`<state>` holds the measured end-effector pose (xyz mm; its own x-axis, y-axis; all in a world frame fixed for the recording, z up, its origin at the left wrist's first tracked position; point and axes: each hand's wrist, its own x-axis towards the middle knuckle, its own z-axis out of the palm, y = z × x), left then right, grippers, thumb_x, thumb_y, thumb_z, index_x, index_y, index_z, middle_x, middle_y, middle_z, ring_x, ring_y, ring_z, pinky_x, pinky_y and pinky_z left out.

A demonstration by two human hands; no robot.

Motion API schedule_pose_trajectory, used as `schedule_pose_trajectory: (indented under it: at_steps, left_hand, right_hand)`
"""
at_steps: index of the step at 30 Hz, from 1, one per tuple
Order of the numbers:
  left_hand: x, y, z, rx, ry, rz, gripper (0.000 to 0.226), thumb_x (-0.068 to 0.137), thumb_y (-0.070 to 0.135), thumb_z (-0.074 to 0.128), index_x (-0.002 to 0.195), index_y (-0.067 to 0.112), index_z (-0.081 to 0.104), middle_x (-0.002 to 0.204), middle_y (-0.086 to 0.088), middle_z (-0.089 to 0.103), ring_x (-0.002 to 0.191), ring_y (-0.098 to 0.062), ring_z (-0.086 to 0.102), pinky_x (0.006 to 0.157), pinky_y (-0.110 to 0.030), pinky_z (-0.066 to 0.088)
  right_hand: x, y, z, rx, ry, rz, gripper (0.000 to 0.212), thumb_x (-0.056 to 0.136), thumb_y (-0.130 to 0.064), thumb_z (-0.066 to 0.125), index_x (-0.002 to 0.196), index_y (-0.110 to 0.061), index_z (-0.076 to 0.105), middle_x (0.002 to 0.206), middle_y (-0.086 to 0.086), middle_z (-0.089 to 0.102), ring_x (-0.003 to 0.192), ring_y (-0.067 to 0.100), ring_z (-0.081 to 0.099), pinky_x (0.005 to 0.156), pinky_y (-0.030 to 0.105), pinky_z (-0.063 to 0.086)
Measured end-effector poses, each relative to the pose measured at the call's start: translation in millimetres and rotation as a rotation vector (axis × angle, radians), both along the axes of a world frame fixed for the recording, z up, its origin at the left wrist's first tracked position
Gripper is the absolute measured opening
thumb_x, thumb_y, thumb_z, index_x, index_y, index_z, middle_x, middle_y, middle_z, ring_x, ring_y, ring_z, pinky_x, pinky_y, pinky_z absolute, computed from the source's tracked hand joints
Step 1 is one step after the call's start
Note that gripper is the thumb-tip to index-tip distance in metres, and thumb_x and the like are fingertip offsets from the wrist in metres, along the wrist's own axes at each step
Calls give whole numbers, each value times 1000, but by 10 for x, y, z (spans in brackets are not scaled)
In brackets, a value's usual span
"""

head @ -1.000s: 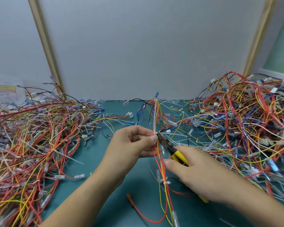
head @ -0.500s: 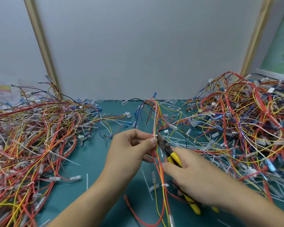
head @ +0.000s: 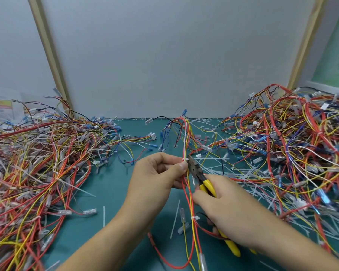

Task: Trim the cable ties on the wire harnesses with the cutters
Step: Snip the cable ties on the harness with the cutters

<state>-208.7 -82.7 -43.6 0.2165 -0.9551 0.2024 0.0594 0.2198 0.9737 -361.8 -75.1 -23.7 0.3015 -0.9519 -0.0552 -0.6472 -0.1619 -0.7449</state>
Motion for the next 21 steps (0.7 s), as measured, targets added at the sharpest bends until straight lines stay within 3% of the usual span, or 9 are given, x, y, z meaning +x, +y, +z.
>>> schedule_pose_trajectory:
  at_steps: [5,10,18,21]
  left_hand:
    - [4,5,7,-5,-6,-11,11,85,2,72,76,9,72,68,-15,72,57,-16,67,55,-21,54]
    - [2,11,9,-5,0,-21,11,85,3,72,76,10,73,69,-14,72,57,-17,67,55,-21,53]
    - [7,16,5,-20,-7,-37,7,85,3,72,79,7,72,67,-13,72,58,-16,66,55,-20,53]
    - [10,10,3,-23,-17,-37,8,85,2,72,79,7,72,67,-12,72,58,-16,67,56,-21,54]
  right_hand:
    - [-24,-10,4,-31,20,0,28,86,-37,53,69,-20,39,56,-1,43,55,20,43,62,47,52]
    - [-47,-25,-14,-30,2,21,28,87,-38,53,68,-21,42,54,-1,45,51,18,45,54,34,42]
    - [-71,-39,-33,-26,-16,42,30,87,-38,55,68,-19,44,53,1,42,49,19,43,51,35,41]
    - [-84,-52,-28,22,-44,50,32,88,-37,56,68,-17,43,51,2,44,42,21,50,45,32,43]
